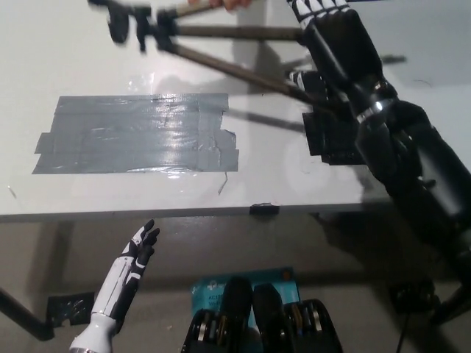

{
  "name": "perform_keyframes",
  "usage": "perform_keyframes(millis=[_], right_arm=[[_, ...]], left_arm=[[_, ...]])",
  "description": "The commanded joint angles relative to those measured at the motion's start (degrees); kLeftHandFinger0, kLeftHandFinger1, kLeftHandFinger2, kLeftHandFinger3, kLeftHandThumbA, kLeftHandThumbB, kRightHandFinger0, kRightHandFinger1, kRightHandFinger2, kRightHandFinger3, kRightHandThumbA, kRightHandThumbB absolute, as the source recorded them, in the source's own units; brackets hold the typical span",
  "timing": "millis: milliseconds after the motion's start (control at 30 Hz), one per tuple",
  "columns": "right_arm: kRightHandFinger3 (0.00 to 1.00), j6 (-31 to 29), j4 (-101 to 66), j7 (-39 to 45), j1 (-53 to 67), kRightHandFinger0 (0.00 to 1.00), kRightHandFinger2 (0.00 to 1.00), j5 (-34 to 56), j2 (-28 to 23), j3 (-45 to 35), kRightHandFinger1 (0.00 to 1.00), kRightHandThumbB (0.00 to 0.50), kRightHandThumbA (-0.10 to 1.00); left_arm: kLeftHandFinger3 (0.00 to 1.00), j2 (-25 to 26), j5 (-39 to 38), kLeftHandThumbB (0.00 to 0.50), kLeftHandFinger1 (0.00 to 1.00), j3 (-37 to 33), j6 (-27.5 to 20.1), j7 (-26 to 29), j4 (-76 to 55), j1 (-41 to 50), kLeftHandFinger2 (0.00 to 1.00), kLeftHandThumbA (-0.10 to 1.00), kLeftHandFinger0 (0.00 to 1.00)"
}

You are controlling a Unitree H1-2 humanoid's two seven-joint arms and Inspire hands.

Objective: A tripod is kept on the middle of the desk infront of the robot and the robot grabs one of its legs to pick it up and hands it to a person

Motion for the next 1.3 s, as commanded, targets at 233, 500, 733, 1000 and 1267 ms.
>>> perform_keyframes(millis=[233,500,733,1000,1267], right_arm=[[1.0,19.7,-58.1,25.8,5.4,1.0,1.0,42.2,-17.0,-10.9,1.0,0.5,0.87],[1.0,23.8,-74.3,15.2,28.2,1.0,1.0,34.0,-11.8,-13.2,1.0,0.377,0.95],[1.0,6.1,-59.0,3.2,44.1,1.0,1.0,36.1,0.3,-13.0,1.0,0.281,0.83],[1.0,-2.0,-38.0,4.5,51.8,1.0,1.0,36.3,9.4,-13.6,1.0,0.216,0.75],[1.0,-5.4,-24.2,7.9,52.3,1.0,1.0,37.8,12.8,-16.9,1.0,0.198,0.84]], left_arm=[[1.0,1.1,0.3,0.077,1.0,-0.1,-2.9,-0.2,-0.4,-1.4,1.0,1.0,1.0],[1.0,0.2,0.4,0.087,1.0,-0.2,-4.3,0.7,0.2,-0.1,1.0,1.0,1.0],[1.0,-0.1,-0.8,0.102,1.0,0.6,-6.2,1.2,1.2,2.0,1.0,1.0,1.0],[1.0,-0.3,-1.4,0.153,1.0,1.6,-6.4,1.7,1.4,3.1,1.0,1.0,1.0],[1.0,-1.3,-1.9,0.124,1.0,1.9,-8.0,1.9,2.2,4.3,1.0,1.0,1.0]])
